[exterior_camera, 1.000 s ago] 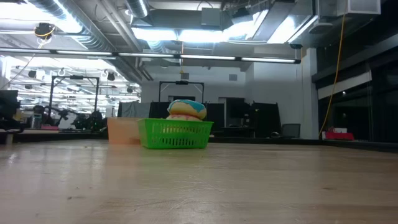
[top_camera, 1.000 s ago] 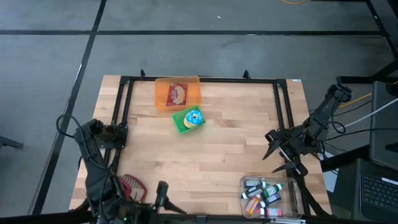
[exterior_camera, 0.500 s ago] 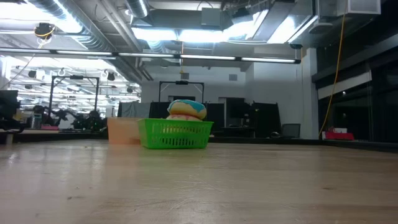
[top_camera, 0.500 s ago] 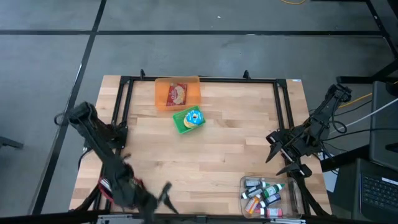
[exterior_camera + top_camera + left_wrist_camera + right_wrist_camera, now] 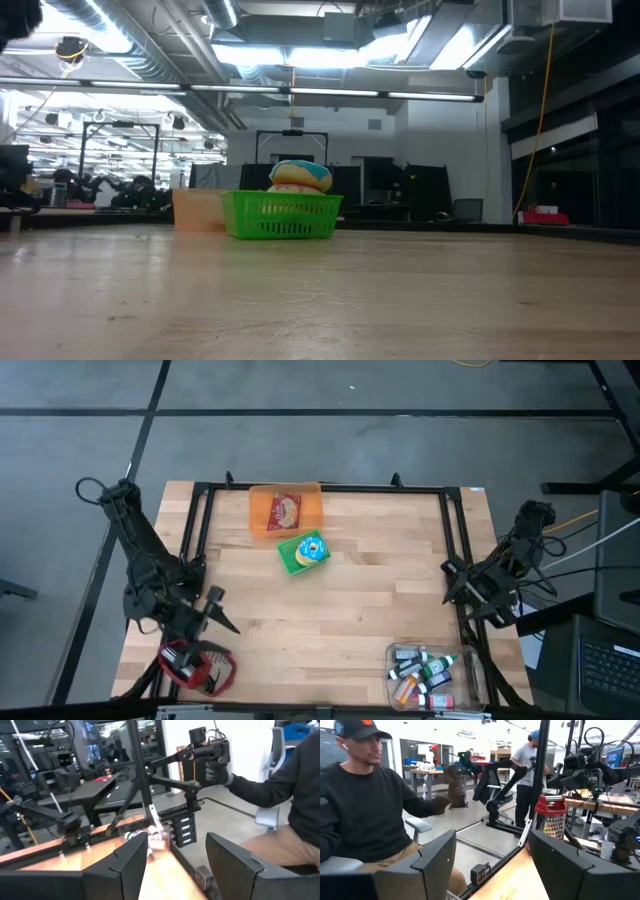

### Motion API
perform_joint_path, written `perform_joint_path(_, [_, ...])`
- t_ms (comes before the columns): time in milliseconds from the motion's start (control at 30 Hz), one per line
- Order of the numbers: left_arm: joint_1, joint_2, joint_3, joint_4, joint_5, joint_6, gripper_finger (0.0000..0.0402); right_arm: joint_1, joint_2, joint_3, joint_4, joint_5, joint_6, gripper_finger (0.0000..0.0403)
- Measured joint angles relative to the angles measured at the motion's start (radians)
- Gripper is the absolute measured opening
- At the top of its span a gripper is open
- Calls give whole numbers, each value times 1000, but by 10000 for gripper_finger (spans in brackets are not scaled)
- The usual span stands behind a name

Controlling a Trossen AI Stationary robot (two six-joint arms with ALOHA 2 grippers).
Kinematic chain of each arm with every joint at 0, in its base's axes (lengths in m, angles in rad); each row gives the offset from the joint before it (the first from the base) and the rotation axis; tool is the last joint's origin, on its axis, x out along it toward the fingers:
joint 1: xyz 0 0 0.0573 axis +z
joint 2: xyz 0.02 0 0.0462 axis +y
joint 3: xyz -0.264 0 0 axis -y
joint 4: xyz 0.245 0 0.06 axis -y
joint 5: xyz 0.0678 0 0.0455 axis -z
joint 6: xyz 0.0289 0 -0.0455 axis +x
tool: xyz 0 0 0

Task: Pick & Place Food Item
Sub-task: Return to Home Position

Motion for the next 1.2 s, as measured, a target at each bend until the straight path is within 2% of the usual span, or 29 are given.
perform_joint_path(100, [-21,-95,-73,-14,-13,-1,196,0,-57,0,-65,46,-7,252])
perform_joint_path(200, [-27,-191,-165,-12,27,-32,196,0,-100,0,-141,133,5,252])
perform_joint_path(367, [-26,-313,-334,56,103,-77,196,0,-146,-19,-141,150,18,252])
perform_joint_path(567, [-26,-341,-494,301,196,33,196,0,-168,-114,-73,186,10,252])
perform_joint_path(700, [20,-348,-537,338,207,29,196,0,-188,-199,21,225,-26,252])
perform_joint_path(867, [166,-360,-544,337,420,30,196,-23,-210,-271,46,207,-15,252])
perform_joint_path(1067, [436,-338,-549,256,654,-2,196,-93,-229,-292,53,177,-15,251])
perform_joint_path(1200, [606,-322,-546,275,795,-5,197,-154,-229,-316,68,170,-11,251])
